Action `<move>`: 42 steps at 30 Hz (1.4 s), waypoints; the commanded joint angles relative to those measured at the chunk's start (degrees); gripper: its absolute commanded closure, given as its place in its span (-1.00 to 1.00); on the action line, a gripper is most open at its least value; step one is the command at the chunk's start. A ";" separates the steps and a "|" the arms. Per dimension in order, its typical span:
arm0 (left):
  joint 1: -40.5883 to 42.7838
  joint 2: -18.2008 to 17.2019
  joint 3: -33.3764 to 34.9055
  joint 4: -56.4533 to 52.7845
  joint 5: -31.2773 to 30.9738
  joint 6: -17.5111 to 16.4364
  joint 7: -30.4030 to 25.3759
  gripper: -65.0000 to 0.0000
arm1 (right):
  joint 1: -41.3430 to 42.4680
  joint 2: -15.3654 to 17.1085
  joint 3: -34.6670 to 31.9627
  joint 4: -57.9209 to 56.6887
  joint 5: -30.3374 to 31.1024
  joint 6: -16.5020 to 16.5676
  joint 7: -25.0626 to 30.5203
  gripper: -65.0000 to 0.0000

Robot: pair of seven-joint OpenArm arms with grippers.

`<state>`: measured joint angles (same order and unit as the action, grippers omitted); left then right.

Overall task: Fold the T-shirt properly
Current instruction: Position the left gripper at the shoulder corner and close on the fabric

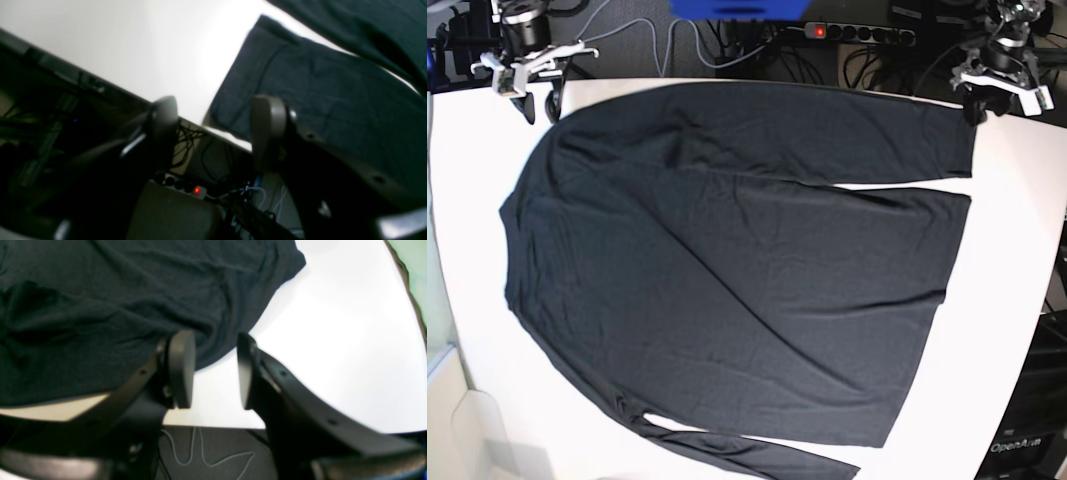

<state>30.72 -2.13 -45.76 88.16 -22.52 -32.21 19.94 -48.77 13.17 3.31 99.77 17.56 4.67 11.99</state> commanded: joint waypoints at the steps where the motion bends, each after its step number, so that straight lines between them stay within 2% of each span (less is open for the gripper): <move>1: 0.18 -0.73 -0.35 0.32 0.41 -0.37 -1.26 -0.04 | -0.50 0.33 0.34 0.85 0.24 0.21 1.42 0.30; 6: -1.58 -0.11 -0.35 -0.56 4.11 -0.63 -1.35 -0.04 | -0.50 0.33 0.34 0.85 0.24 0.21 1.42 0.30; 21: -1.93 -0.11 0.09 -1.26 4.19 -0.63 -0.91 -0.02 | -0.50 0.33 0.42 0.85 0.15 0.21 1.42 0.30; 30: -1.66 1.82 0.26 -1.35 4.28 -0.72 -0.82 -0.02 | -0.50 0.33 0.42 0.85 0.15 0.21 1.42 0.30; 37: -1.93 1.74 0.26 -4.34 4.28 -0.72 -0.82 -0.02 | -0.50 0.33 0.42 0.94 0.15 0.21 1.42 0.30; 42: -1.75 1.74 2.72 -4.69 4.28 -0.72 -1.18 -0.01 | -0.50 0.41 0.42 0.94 0.15 0.21 1.42 0.30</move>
<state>28.27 -0.47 -43.31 83.66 -19.57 -32.99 14.94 -48.62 13.17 3.31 99.77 17.54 4.67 11.99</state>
